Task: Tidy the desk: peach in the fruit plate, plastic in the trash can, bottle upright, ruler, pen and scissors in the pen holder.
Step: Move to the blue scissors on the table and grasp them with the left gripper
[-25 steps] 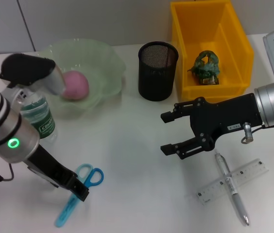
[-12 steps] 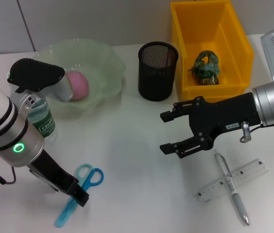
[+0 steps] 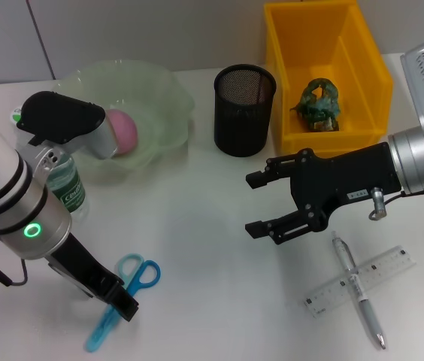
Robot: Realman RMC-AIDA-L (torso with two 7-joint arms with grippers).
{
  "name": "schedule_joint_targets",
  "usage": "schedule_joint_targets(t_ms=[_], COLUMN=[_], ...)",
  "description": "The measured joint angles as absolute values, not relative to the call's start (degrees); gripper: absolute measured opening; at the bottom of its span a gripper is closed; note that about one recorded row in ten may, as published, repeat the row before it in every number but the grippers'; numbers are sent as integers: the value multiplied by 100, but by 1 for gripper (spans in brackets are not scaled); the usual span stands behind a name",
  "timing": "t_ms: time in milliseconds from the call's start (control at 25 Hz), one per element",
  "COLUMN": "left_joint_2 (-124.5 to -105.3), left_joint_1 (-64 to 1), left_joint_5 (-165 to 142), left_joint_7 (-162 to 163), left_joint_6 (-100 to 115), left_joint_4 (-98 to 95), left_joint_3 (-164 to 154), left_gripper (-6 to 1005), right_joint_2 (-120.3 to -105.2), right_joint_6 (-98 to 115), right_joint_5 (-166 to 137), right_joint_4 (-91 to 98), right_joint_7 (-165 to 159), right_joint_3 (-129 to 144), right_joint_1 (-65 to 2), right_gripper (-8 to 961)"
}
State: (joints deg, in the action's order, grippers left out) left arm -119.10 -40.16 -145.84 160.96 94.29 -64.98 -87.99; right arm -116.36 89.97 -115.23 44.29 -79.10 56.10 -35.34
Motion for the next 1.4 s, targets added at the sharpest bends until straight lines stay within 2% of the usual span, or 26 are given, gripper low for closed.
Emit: schedule_joint_targets(t_ms=[480,680,1120,1400], left_joint_2=[-11909,-11909,-11909,-11909], left_joint_1=[-4099,-4118,-4147,-4186], left_joint_5=[-14554,-14555,-14589,-14614], left_joint_7=[16061,16059,16048,16049], left_joint_6=[9326,9307,9289,9254], left_joint_4=[-6398,-6403,-6394,-6360], left_joint_3=[-9116,-9227,-9357,-9389], left_gripper=[752,606,603,430], right_joint_2=[-11647,-11652,-11653,-11649], right_joint_6=[8990,8990,8982,8982], right_joint_5=[-11523,-11523,-11522,-11522], right_joint_4=[4429,4430,4432,4447], right_joint_7=[-7904,-7894,-7888,-7884], right_joint_3=[5602,5598,5602,5633], right_joint_1=[-3533,-3525,-3513,-3501], right_gripper=[813,814,814,813])
